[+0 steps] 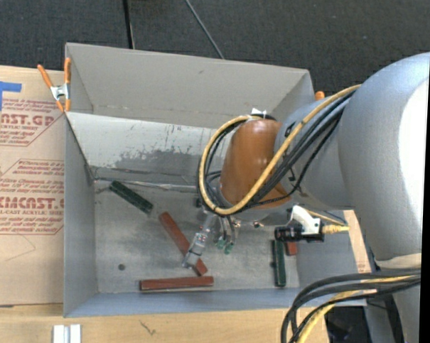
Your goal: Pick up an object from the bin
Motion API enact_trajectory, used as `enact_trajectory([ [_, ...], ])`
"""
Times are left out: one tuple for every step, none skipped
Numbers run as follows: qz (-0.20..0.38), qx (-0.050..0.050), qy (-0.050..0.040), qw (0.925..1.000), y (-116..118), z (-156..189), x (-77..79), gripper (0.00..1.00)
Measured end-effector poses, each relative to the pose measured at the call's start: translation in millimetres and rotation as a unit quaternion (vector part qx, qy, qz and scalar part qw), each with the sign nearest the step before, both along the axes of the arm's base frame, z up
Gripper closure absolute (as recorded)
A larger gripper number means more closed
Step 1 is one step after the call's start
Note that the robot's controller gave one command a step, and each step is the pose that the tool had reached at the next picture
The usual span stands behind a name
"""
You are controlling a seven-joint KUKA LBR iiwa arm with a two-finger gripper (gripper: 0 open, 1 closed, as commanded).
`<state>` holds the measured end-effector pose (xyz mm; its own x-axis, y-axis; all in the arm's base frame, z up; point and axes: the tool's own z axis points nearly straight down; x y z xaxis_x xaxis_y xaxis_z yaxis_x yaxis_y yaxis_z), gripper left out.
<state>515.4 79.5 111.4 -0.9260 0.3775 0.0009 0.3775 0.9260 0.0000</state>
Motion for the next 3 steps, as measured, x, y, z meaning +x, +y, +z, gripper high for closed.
enact_trajectory([
  [0.004, 0.0, -0.0012, 1.0, 16.0, -35.3, 9.9, 0.0],
  [-0.086, 0.0, -0.0001, 0.9963, 21.3, -41.7, -7.5, 1.0],
  [-0.086, 0.0, -0.0001, 0.9963, 21.3, -41.7, -7.5, 1.0],
])
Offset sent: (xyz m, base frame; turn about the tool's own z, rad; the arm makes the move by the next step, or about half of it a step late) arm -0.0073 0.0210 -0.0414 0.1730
